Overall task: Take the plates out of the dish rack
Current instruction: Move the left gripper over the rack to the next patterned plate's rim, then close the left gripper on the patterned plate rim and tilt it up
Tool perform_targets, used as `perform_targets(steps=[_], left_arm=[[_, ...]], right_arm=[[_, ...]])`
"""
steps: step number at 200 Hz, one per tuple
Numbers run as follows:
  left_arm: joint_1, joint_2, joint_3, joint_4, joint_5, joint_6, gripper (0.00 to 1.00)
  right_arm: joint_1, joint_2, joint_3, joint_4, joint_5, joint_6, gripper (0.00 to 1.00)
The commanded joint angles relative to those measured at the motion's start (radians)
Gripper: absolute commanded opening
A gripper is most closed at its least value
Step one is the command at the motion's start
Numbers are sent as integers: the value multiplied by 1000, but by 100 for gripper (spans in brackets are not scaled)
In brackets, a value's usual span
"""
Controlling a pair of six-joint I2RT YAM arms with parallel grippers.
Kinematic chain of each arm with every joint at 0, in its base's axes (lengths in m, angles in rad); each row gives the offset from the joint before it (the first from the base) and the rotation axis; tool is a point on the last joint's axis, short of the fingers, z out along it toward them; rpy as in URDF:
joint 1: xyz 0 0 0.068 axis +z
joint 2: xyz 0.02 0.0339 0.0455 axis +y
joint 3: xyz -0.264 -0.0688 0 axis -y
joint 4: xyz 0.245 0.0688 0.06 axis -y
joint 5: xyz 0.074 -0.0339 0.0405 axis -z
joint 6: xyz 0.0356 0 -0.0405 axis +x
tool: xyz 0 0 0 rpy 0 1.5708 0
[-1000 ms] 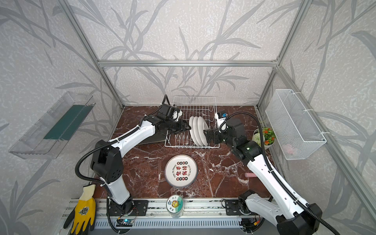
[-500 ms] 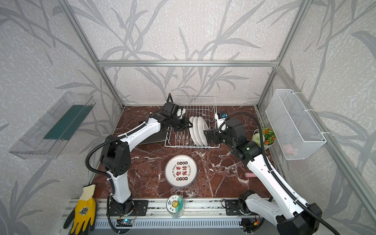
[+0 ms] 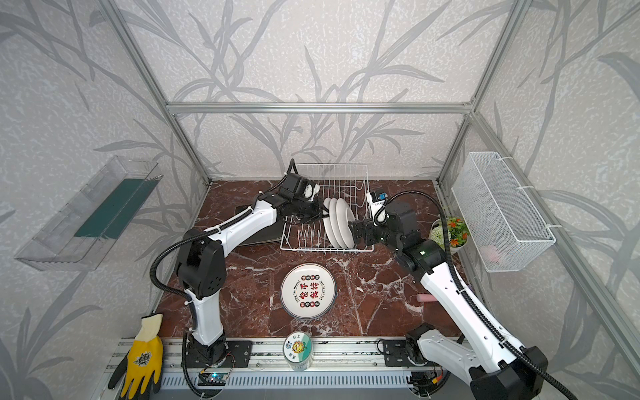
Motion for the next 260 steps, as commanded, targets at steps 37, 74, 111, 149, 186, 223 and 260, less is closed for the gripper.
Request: perform_targets(steps=[37,74,111,149,186,223,260], left_arm=[[-1,6,11,36,-9,-94,3],[-2,-9,5,35,-12,-105,0],[1,-37,-29,87,9,-144,0],[2,-69,-33,131,36,-181,0],[6,-93,-14,123,35,-180,0],[15,-120,-18,120,36,-186,0],[22,-141,-5,104,40,-181,0]], right_arm=[[-14,10,27,-6,-5,-25,99],[-17,14,28,-1,-5,-25,99],[-21,-1,21,-5,1,-27,99],[-26,-21,10,-11,11,-30,99],[-30,-31,1,-13,13,-26,99],[-35,-35,2,-16,16,-29,99],[-37,-37,-3,-13,13,-20,99]])
